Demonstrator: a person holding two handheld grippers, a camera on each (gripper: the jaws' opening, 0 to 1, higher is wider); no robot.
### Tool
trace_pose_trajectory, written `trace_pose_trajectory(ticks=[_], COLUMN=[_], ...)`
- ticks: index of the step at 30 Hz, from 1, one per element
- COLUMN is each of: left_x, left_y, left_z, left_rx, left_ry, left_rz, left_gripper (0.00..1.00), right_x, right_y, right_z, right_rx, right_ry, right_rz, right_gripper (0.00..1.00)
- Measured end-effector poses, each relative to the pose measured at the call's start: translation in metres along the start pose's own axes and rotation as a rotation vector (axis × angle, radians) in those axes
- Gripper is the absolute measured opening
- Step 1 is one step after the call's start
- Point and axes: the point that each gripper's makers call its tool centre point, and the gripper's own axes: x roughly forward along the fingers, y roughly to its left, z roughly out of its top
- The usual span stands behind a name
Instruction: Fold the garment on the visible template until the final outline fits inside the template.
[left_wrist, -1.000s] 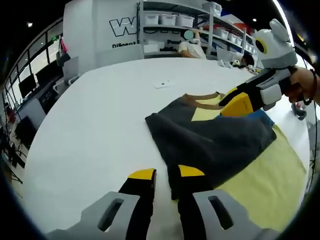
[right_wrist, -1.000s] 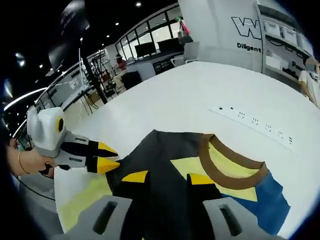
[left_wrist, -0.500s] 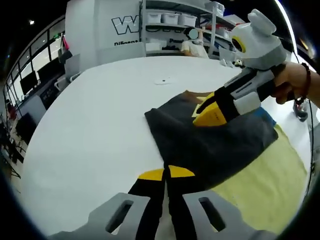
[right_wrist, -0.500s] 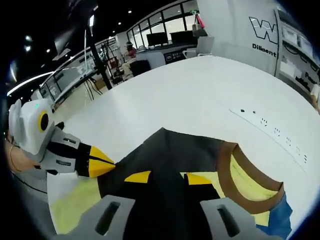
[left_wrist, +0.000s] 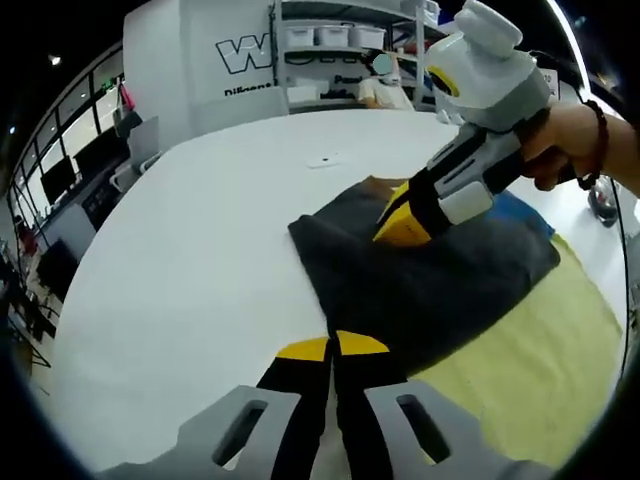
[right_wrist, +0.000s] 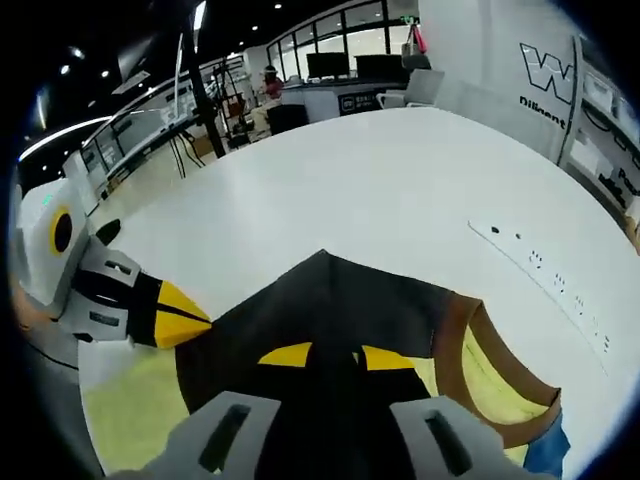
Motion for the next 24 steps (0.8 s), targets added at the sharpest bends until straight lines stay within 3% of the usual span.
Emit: trace_pose_trajectory(ticks=[7, 13, 19, 22, 24], left_x=[-0.001, -0.001, -0.001, 0.0, 0.0], left_y=[-0.001, -0.001, -0.001, 0.0, 0.0], left_z=[0.001, 0.001, 0.0, 0.0, 0.001], left_rx=[0.006, 0.016, 0.018, 0.022, 0.024], left_ry=[-0.006, -0.005, -0.004, -0.004, -0.003], left_rz=[0.008, 0.012, 0.014, 0.02, 0.023], left_gripper=[0.01, 0.01, 0.01, 0.01, 0.01], right_x=[0.0, 0.001, -0.001, -0.009, -0.011], right_y=[0.0, 0.0, -0.002, -0.013, -0.015], right_z=[-0.001, -0.005, -0.004, 0.005, 0.005], right_rx=[-0.054, -0.114, -0.135, -0.122, -0.106], right_ry=[0.009, 0.039, 0.026, -0.014, -0.015], right_rz=[-0.016, -0.027, -0.041, -0.098, -0.096], right_gripper=[0.09, 0.0, 0.0, 0.0, 0.0])
